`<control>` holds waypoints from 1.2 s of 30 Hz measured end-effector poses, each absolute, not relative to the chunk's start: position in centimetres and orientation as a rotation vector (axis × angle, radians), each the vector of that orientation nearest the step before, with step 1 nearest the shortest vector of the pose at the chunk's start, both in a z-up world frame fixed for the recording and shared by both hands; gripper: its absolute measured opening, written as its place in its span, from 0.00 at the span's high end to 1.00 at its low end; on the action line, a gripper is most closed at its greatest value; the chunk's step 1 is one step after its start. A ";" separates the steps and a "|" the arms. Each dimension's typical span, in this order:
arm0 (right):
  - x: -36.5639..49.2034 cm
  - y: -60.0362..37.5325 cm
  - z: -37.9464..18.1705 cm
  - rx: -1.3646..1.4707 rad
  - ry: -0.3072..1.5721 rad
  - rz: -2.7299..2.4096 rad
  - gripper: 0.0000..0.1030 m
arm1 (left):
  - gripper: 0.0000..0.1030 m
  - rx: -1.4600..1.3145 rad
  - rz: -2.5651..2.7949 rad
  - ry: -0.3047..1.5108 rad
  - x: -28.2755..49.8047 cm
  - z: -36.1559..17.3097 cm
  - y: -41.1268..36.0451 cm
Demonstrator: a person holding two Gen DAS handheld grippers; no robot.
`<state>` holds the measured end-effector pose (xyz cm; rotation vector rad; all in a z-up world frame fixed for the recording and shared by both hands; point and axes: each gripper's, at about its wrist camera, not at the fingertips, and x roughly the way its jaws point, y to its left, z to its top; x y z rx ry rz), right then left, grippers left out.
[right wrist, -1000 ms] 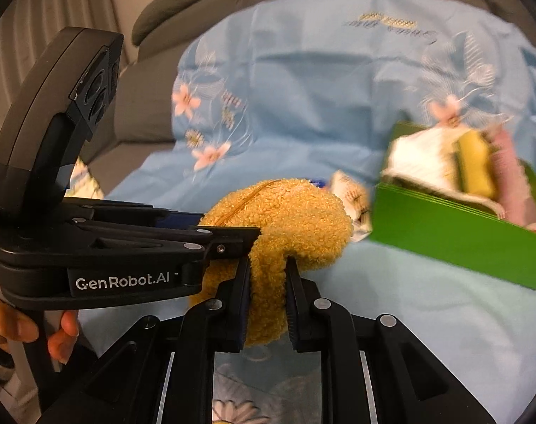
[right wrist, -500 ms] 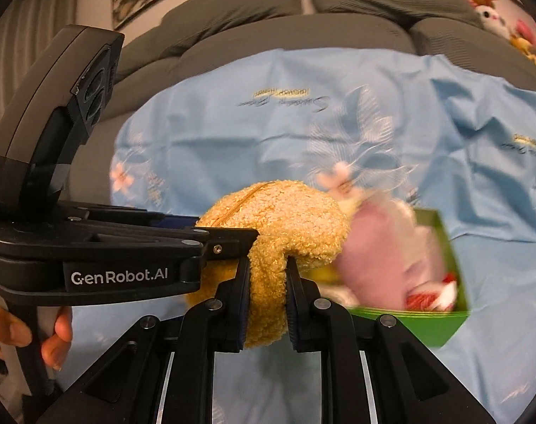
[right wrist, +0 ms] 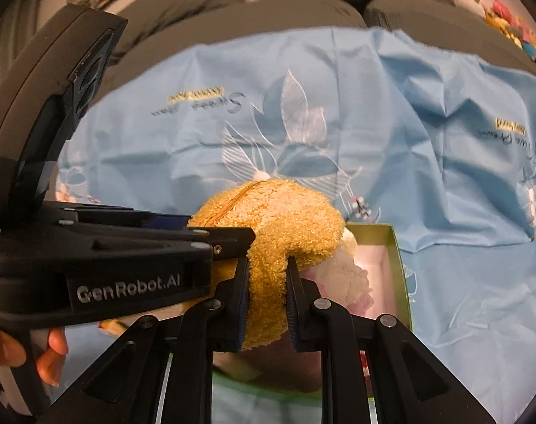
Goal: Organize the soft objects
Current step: 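Carry the yellow pouch into the green box and open the right tool, then withdraw the right tool from the box toward the tissue packs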
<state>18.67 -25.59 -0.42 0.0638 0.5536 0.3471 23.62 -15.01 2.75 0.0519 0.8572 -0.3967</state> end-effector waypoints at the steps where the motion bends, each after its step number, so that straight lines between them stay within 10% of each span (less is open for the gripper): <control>1: 19.2 -25.6 -0.8 0.065 0.568 0.343 0.81 | 0.66 0.063 -0.384 0.865 24.1 2.3 -15.2; 8: 21.7 -26.0 -3.0 0.063 0.659 0.311 0.70 | 0.39 0.101 -0.321 0.914 25.9 -0.2 -15.5; 14: 21.1 -27.7 -3.1 0.084 0.676 0.262 0.34 | 0.21 0.092 -0.309 0.911 25.5 -0.1 -14.5; 36: 8.9 -30.3 -0.9 0.143 0.589 0.248 0.26 | 0.01 0.136 -0.326 0.775 13.9 3.5 -12.0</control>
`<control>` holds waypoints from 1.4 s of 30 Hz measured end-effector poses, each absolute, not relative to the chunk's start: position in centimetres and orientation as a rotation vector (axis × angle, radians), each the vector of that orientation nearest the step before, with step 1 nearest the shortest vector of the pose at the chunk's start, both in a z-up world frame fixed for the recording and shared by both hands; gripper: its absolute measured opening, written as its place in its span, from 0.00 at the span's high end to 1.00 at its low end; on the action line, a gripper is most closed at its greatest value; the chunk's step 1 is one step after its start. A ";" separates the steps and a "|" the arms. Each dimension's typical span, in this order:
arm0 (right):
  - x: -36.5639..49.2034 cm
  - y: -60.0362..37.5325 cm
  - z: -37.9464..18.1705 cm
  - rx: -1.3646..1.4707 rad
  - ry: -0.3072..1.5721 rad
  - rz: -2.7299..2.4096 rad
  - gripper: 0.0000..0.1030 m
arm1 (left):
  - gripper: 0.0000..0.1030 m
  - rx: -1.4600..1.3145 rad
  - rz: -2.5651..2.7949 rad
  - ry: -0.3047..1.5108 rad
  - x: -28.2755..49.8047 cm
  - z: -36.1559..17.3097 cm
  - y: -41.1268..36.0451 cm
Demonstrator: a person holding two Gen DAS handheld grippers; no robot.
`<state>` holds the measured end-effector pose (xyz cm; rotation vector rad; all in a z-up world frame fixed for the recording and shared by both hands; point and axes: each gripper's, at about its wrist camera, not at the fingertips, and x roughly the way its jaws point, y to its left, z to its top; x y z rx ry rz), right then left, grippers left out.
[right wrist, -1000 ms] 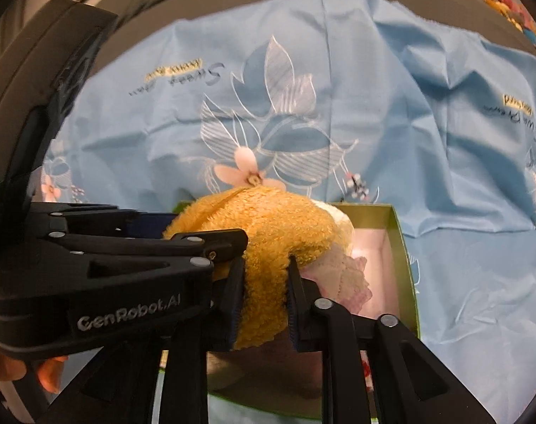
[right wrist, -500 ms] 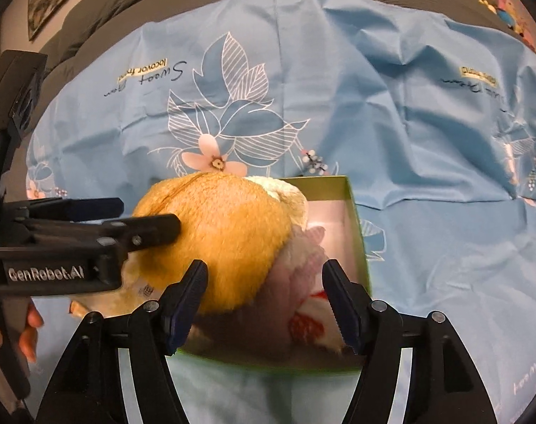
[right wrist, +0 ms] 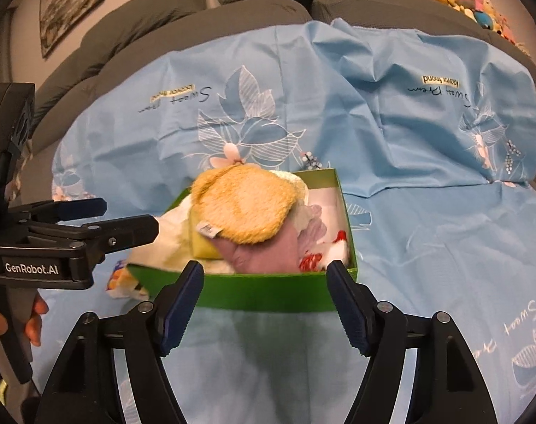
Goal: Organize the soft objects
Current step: 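Withdraw the right tool from the box toward the tissue packs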
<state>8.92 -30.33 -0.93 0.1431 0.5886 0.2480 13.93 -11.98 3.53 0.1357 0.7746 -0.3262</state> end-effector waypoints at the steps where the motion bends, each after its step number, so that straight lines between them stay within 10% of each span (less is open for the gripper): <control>1: 8.3 -30.2 -0.8 0.140 0.585 0.250 0.24 | 0.01 0.132 -0.326 0.771 13.5 3.7 -11.8; 42: 3.1 -14.6 -5.7 0.030 0.734 0.573 0.11 | 0.01 -0.138 -0.083 0.826 4.1 0.3 6.6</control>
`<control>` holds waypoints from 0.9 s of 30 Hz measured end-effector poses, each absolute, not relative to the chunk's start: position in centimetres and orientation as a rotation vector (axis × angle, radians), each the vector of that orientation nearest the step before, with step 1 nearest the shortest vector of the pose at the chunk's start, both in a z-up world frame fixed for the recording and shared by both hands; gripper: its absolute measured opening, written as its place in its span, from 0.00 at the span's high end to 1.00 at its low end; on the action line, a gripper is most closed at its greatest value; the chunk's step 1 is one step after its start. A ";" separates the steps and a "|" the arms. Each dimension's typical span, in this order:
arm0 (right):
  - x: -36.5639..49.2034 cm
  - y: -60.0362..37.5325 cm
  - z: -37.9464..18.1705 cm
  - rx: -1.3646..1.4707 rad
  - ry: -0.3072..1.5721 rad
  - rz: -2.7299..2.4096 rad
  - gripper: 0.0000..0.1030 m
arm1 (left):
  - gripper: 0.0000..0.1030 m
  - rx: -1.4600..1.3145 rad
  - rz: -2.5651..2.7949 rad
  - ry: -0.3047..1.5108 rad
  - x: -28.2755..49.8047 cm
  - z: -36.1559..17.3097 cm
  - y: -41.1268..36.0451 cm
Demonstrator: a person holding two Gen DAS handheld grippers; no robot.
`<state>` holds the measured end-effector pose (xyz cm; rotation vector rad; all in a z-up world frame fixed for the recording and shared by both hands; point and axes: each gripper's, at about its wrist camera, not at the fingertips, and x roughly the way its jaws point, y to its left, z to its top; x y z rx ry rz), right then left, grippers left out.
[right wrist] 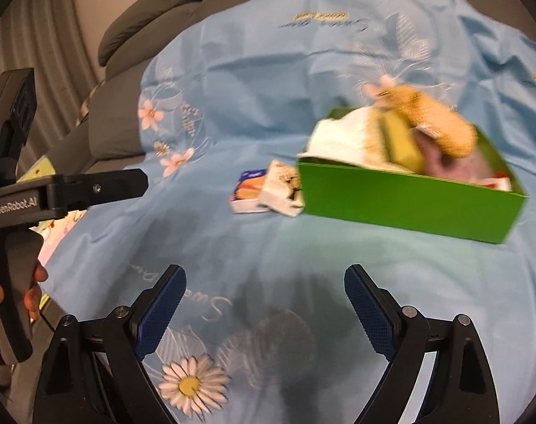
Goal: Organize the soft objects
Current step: 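Withdraw the right tool from the box toward the tissue packs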
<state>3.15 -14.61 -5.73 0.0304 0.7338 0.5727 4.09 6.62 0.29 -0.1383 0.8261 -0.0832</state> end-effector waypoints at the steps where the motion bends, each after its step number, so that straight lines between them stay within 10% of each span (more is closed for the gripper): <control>1: 3.6 -14.0 -6.0 0.028 0.737 0.582 0.11 | 0.01 -0.145 -0.075 0.830 4.2 0.1 7.1; 27: 17.3 -4.0 -9.0 -0.050 0.828 0.550 0.17 | 0.01 -0.216 -0.070 0.875 10.4 -2.5 10.9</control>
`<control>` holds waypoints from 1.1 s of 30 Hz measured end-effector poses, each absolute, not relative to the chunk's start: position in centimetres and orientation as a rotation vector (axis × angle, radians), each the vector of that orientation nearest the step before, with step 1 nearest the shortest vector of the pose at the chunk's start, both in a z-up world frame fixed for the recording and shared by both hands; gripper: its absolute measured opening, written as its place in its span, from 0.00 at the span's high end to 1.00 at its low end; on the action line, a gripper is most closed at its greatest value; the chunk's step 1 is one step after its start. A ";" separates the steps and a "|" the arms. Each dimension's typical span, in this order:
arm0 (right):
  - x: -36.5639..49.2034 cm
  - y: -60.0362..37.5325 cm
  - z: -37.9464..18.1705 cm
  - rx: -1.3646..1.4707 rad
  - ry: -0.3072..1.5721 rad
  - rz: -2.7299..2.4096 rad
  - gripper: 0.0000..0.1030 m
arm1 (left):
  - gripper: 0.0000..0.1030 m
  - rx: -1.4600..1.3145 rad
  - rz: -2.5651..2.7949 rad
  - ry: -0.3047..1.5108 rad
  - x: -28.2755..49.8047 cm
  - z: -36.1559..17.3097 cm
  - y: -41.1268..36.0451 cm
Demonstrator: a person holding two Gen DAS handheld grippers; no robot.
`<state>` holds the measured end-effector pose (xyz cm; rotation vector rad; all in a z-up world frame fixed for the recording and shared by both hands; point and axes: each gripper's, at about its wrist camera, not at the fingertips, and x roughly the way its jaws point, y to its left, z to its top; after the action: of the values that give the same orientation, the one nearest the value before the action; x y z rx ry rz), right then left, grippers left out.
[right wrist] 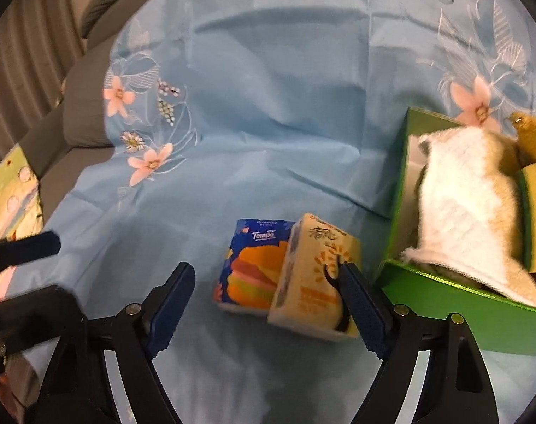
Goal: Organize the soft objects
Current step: 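Withdraw the right tool from the box toward the tissue packs, then grasp the cream tree-print tissue pack with the right tool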
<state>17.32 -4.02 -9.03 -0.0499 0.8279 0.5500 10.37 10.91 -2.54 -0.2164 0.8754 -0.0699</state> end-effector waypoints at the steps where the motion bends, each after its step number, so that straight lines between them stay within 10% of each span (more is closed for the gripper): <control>1: 17.5 -3.4 -9.3 -0.065 0.837 0.540 0.17 | 0.01 -0.221 -0.070 0.877 10.5 -2.6 11.0; 7: 17.2 -1.6 -10.4 -0.217 0.856 0.500 0.26 | 0.01 -0.227 -0.068 0.876 10.5 -2.6 11.3; 9: 16.8 -2.4 -10.4 -0.197 0.865 0.526 0.36 | 0.01 -0.231 -0.071 0.873 10.5 -2.4 11.3; 11: 16.7 -3.8 -10.0 -0.192 0.883 0.546 0.67 | 0.01 -0.224 -0.071 0.870 10.3 -2.3 11.2; 33: 12.7 -9.4 -10.2 -0.135 0.962 0.682 0.51 | 0.01 -0.171 -0.256 0.998 11.4 -6.0 5.4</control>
<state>12.74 -9.43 -10.24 -0.1346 0.9618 0.6824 11.35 5.36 -6.02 -0.1709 0.9984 -0.2565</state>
